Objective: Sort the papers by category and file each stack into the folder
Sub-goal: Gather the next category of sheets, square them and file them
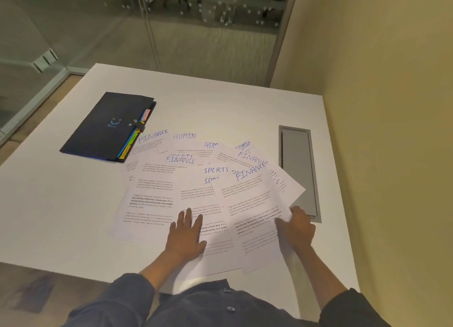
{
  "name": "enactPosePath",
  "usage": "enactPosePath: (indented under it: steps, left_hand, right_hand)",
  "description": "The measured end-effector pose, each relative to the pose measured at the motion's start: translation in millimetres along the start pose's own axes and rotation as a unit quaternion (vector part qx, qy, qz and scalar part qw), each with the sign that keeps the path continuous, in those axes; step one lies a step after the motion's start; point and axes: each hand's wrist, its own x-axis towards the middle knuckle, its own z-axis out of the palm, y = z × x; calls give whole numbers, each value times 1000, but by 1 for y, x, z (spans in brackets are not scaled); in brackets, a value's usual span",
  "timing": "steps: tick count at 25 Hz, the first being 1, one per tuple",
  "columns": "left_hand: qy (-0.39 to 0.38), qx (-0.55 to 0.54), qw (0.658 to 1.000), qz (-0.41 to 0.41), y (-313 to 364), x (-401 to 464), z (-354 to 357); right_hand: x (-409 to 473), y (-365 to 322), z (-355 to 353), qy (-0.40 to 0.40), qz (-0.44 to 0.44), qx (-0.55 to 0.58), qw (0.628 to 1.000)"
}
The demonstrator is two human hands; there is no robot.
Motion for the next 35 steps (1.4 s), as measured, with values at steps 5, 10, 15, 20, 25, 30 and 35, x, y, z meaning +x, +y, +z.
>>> enactPosePath:
  steps: [5,10,15,20,25,30,35]
  left_hand:
    - [1,17,999,31,-8,5,-3]
    - [72,-49,993,77,-13,12,-24]
    - [5,-519,854,-13,-10,15,-70]
    - [-11,-722,692,-14,-35,10,-100]
    - [26,-725,688,-8,-62,11,-102]
    - [66,-723,687,-23,-74,10,-105]
    - [80,-729,680,-25,-78,10,-103]
  right_hand:
    - [-6,-9,-8,-27,-44,87,995]
    - [-6,-16,-15,-50,-43,250,966]
    - [-17,-51,-22,-76,13,425,902]
    - [-42,-92,2,-147,25,513,846]
    - [-51,-117,18,-199,6,498,844]
    - [-29,-100,20,-104,39,358,927]
    - [-12,-55,37,12,65,11,998]
